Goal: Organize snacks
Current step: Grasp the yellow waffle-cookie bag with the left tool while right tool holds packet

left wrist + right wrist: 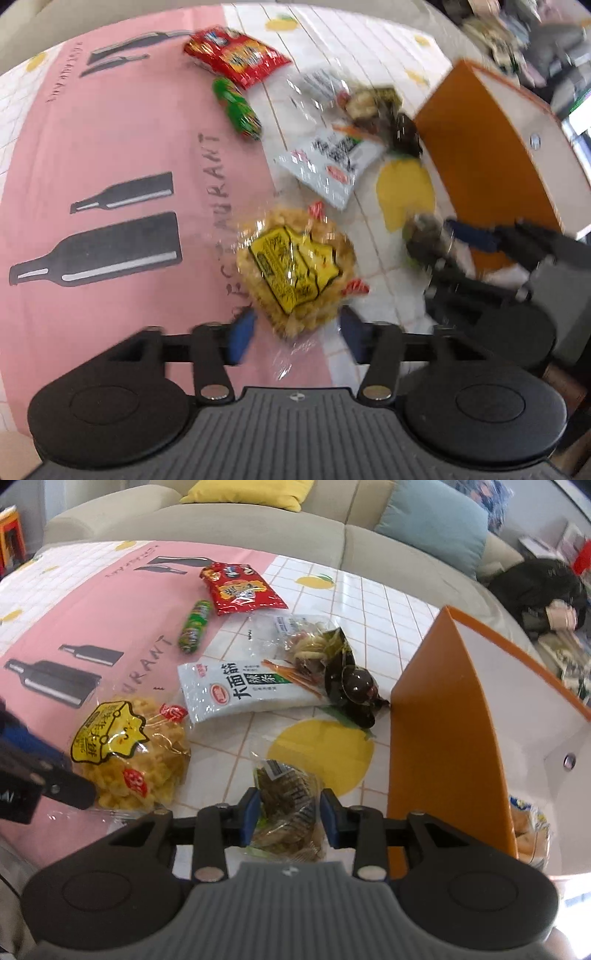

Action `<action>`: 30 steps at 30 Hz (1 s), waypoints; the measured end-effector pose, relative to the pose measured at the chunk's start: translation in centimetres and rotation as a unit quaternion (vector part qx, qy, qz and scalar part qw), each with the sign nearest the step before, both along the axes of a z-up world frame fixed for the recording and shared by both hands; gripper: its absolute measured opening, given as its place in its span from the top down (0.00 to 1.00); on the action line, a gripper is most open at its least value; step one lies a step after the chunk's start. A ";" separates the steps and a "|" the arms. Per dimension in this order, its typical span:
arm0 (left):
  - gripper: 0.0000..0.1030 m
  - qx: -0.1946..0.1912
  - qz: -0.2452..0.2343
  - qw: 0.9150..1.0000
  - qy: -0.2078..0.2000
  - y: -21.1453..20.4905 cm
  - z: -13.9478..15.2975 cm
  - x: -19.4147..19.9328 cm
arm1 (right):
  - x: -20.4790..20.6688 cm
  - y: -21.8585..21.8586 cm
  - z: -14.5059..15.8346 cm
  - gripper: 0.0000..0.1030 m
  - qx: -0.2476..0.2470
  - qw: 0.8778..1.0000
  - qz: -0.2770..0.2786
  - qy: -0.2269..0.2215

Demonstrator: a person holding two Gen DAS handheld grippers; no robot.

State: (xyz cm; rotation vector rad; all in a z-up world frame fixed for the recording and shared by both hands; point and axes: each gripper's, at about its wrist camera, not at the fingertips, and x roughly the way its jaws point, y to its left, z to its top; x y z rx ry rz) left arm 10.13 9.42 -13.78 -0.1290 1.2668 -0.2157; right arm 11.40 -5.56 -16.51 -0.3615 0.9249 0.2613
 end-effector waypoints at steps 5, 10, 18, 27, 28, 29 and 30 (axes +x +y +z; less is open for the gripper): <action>0.19 -0.039 0.106 0.993 -0.014 1.4 -0.4 0.4 | -0.5 0.1 0.4 0.46 -0.010 1.000 0.007 -0.023; 0.20 -0.059 0.155 0.986 -0.009 2.2 -2.2 1.1 | -0.2 -0.3 -0.2 0.44 -0.009 1.000 0.006 -0.010; 0.21 -0.057 0.142 0.988 -0.020 1.5 -2.9 0.5 | 0.9 -1.2 -1.3 0.44 0.031 0.999 -0.021 0.034; 0.33 -0.044 0.111 0.992 -0.034 -0.2 -3.0 0.9 | 1.6 -1.9 -1.7 0.50 0.078 0.994 -0.049 0.060; 0.35 -0.046 0.111 0.992 -0.034 -0.2 -3.0 0.9 | 1.5 -1.8 -1.7 0.52 0.076 0.994 -0.046 0.059; 0.39 -0.048 0.112 0.992 -0.034 -0.2 -2.9 0.9 | 1.4 -1.7 -1.7 0.53 0.073 0.995 -0.042 0.056; 0.43 -0.049 0.114 0.992 -0.035 -0.1 -2.8 0.9 | 1.4 -1.5 -1.7 0.55 0.070 0.995 -0.038 0.054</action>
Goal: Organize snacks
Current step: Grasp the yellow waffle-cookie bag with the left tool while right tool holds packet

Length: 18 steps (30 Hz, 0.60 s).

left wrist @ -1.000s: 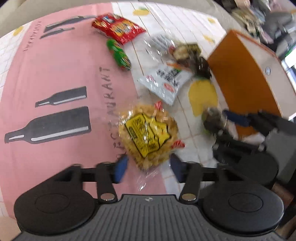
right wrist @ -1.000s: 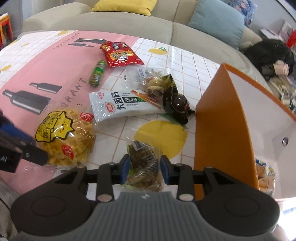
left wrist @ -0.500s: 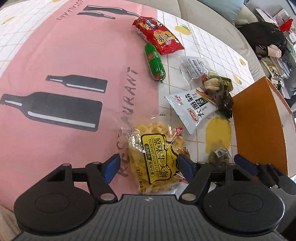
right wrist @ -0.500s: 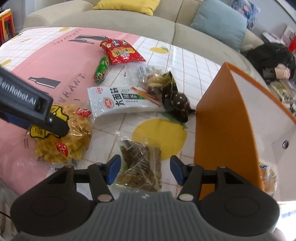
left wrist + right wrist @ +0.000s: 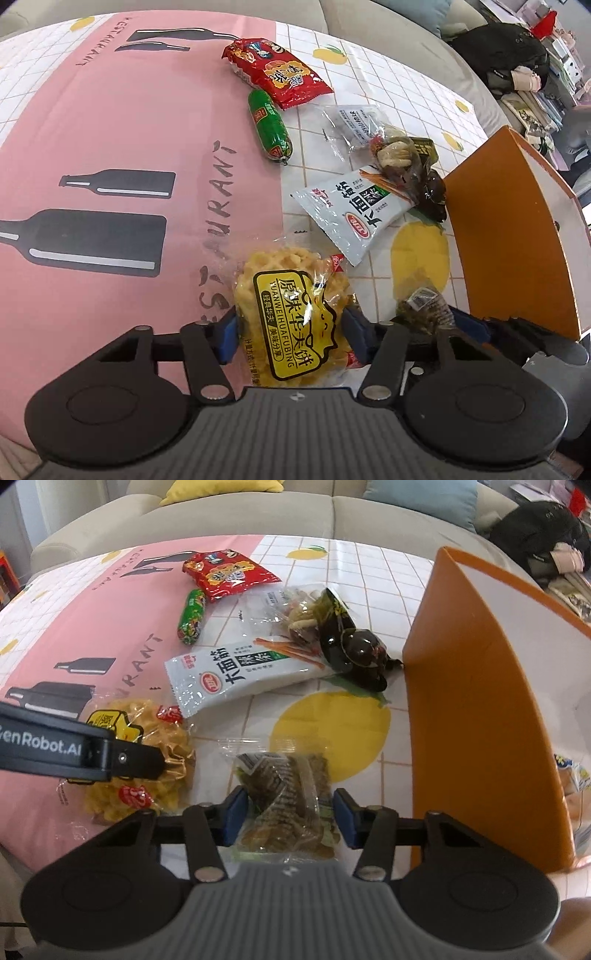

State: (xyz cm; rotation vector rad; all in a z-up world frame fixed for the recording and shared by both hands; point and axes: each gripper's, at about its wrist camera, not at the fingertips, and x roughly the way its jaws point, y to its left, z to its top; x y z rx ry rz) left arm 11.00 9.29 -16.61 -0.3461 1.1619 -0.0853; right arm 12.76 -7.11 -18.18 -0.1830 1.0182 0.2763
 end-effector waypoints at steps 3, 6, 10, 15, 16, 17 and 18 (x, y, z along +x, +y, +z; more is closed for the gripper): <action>0.52 0.001 0.000 1.000 -0.006 0.0 0.4 -0.1 | -0.2 0.3 0.0 0.58 -0.006 1.000 0.005 -0.005; 0.60 -0.004 0.003 1.000 -0.012 0.2 0.9 -0.4 | -0.1 0.0 0.2 0.60 0.004 1.000 -0.002 -0.003; 0.62 -0.009 0.003 1.000 -0.015 0.2 1.5 -0.8 | 0.1 -0.7 0.6 0.60 0.039 0.999 -0.018 0.015; 0.63 -0.008 -0.005 0.999 -0.030 -0.1 2.9 -1.4 | -0.4 -0.7 1.6 0.61 0.040 0.999 -0.022 0.008; 0.63 -0.008 -0.005 0.999 -0.035 -0.2 3.2 -1.5 | -0.5 -0.7 2.0 0.61 0.043 0.999 -0.021 0.002; 0.63 -0.008 -0.005 0.999 -0.038 -0.2 3.5 -1.6 | -0.6 -0.7 2.4 0.61 0.046 0.999 -0.020 -0.002; 0.63 -0.007 -0.005 0.999 -0.042 -0.2 3.8 -1.7 | -0.7 -0.8 2.8 0.61 0.050 0.999 -0.019 -0.006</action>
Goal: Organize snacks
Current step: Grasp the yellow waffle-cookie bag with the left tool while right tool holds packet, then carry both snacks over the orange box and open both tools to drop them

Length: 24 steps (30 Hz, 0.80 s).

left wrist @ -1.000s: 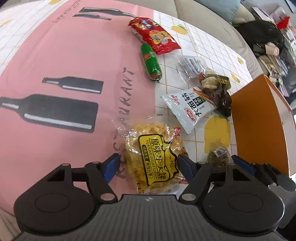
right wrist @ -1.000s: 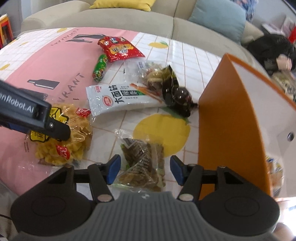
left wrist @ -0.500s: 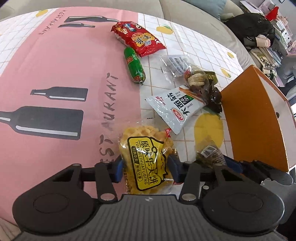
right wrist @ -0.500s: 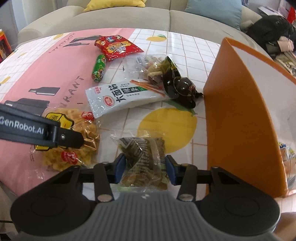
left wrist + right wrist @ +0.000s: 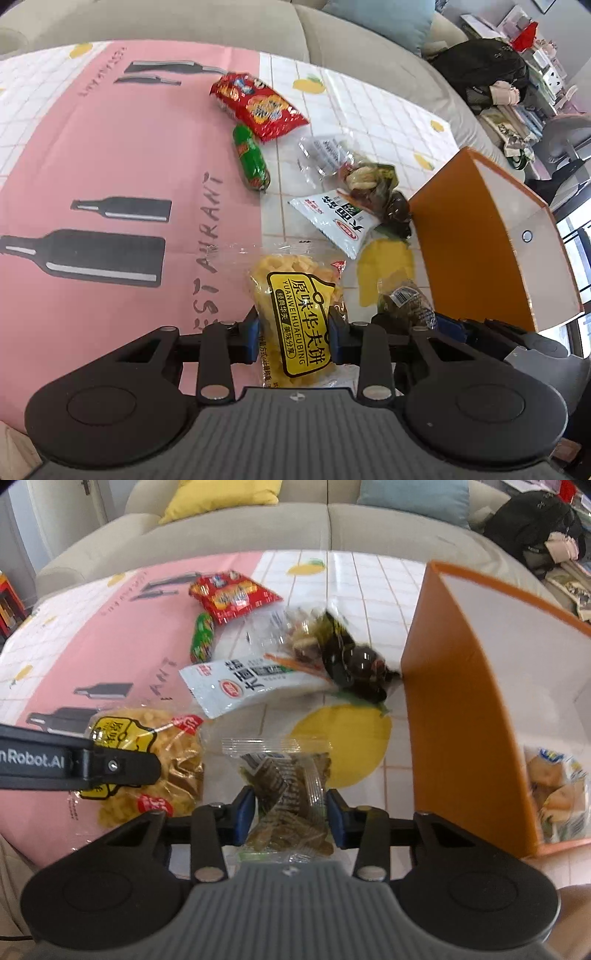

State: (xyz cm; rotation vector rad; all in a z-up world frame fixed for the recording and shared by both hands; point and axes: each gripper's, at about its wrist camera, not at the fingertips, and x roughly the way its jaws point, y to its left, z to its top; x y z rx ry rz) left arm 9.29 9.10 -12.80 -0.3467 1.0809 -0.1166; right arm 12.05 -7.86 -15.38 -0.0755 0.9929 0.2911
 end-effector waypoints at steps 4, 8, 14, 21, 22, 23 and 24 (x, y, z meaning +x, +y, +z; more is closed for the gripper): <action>0.64 0.000 0.001 1.000 -0.018 -0.1 1.7 -0.5 | -0.6 -0.1 1.8 0.62 0.011 1.000 0.006 -0.014; 0.64 0.001 -0.003 0.999 -0.041 -0.3 3.7 -0.9 | -1.2 -0.8 3.6 0.62 0.019 0.999 0.004 -0.028; 0.64 -0.002 -0.014 0.997 -0.081 -1.4 7.3 -1.0 | -1.7 -3.3 6.9 0.62 0.044 0.998 -0.011 -0.045; 0.64 -0.008 -0.050 0.992 -0.117 -4.1 10.9 -0.4 | -1.4 -7.0 11.1 0.62 0.065 0.995 -0.025 -0.068; 0.64 -0.010 -0.057 0.991 -0.120 -4.6 11.3 -0.2 | -1.3 -7.6 11.7 0.62 0.066 0.995 -0.027 -0.071; 0.64 -0.010 -0.064 0.990 -0.123 -5.2 11.8 0.0 | -1.2 -8.2 12.2 0.62 0.066 0.995 -0.028 -0.074; 0.64 -0.009 -0.072 0.989 -0.127 -5.8 12.2 0.3 | -1.1 -8.8 12.7 0.62 0.065 0.994 -0.030 -0.077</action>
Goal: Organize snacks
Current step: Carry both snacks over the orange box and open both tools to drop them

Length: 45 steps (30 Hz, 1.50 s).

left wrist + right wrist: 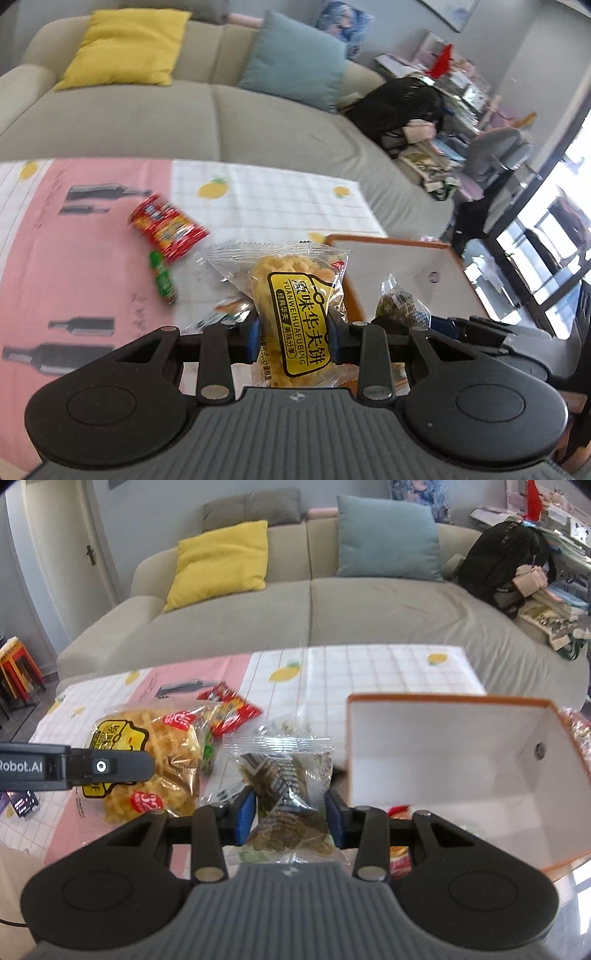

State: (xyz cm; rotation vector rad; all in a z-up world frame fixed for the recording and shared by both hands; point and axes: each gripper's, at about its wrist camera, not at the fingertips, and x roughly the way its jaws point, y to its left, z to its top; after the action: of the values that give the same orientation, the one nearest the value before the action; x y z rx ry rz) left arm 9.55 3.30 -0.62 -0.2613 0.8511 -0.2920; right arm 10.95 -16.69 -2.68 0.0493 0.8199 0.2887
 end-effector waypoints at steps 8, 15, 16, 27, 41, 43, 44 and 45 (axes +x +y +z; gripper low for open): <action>0.64 0.001 -0.075 0.997 -0.016 -5.8 2.0 3.1 | 1.8 -6.5 2.6 0.62 -0.016 0.999 -0.036 -0.001; 0.64 0.009 -0.145 0.989 0.016 -11.4 1.0 6.9 | 4.3 -11.0 1.7 0.62 -0.057 0.996 -0.054 0.035; 0.64 0.012 -0.153 0.988 0.022 -12.0 0.8 7.3 | 4.8 -11.4 1.3 0.62 -0.063 0.996 -0.054 0.043; 0.64 0.049 -0.219 0.969 0.101 -18.4 -4.7 12.8 | 9.3 -15.5 -5.1 0.62 -0.105 0.983 -0.064 0.133; 0.63 0.109 -0.264 0.947 0.150 -22.4 -10.3 15.3 | 12.3 -16.2 -11.5 0.62 -0.143 0.967 -0.038 0.208; 0.63 0.113 -0.265 0.945 0.154 -22.6 -10.4 15.6 | 12.6 -15.9 -12.1 0.62 -0.152 0.964 -0.032 0.214; 0.62 0.114 -0.264 0.945 0.157 -22.8 -10.6 15.8 | 12.7 -15.8 -12.3 0.62 -0.154 0.963 -0.030 0.218; 0.62 0.115 -0.263 0.944 0.159 -22.9 -10.8 16.1 | 12.7 -15.7 -12.6 0.62 -0.155 0.963 -0.029 0.221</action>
State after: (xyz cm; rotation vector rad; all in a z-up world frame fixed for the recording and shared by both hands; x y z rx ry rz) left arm 25.62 -19.60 -11.44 0.1518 1.2632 -0.6550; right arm 23.69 -32.37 -15.24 -0.1611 1.2978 0.0905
